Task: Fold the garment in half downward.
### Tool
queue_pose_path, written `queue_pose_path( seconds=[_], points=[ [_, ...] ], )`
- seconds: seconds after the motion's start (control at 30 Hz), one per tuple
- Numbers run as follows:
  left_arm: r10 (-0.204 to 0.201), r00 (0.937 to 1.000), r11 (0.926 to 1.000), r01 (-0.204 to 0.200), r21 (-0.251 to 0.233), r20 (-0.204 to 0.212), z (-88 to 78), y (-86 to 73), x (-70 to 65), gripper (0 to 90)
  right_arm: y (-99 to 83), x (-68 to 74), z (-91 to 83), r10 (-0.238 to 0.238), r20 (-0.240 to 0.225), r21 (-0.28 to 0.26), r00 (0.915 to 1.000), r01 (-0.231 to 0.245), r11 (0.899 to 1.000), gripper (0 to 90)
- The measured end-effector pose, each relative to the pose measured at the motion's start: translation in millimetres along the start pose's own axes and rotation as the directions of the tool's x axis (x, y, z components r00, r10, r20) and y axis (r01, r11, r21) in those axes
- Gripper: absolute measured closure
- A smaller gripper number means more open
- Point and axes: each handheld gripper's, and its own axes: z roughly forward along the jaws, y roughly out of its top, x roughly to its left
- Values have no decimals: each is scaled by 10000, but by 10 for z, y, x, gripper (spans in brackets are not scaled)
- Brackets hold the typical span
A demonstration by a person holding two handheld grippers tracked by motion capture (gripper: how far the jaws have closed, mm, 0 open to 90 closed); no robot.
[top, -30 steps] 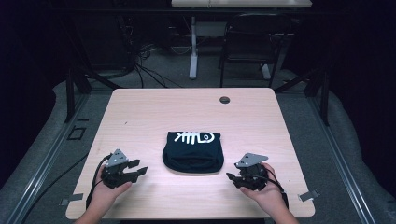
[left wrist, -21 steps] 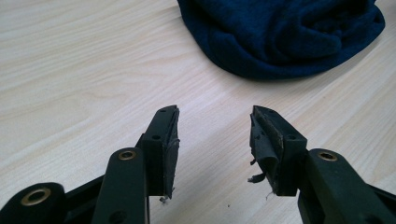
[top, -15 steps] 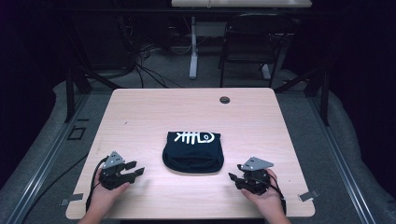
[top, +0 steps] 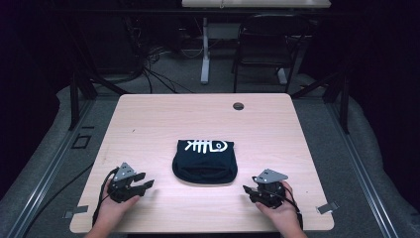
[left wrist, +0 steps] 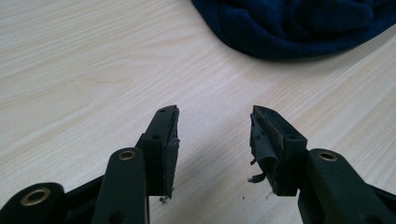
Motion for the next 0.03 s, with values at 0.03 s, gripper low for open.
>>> queue_pose_path(
  seconds=[0.03],
  points=[
    [2,10000,10000,-2,11,5,1,-1,-2,521,-4,0,7,25,13,-42,10000,-24,10000,507]
  ],
)
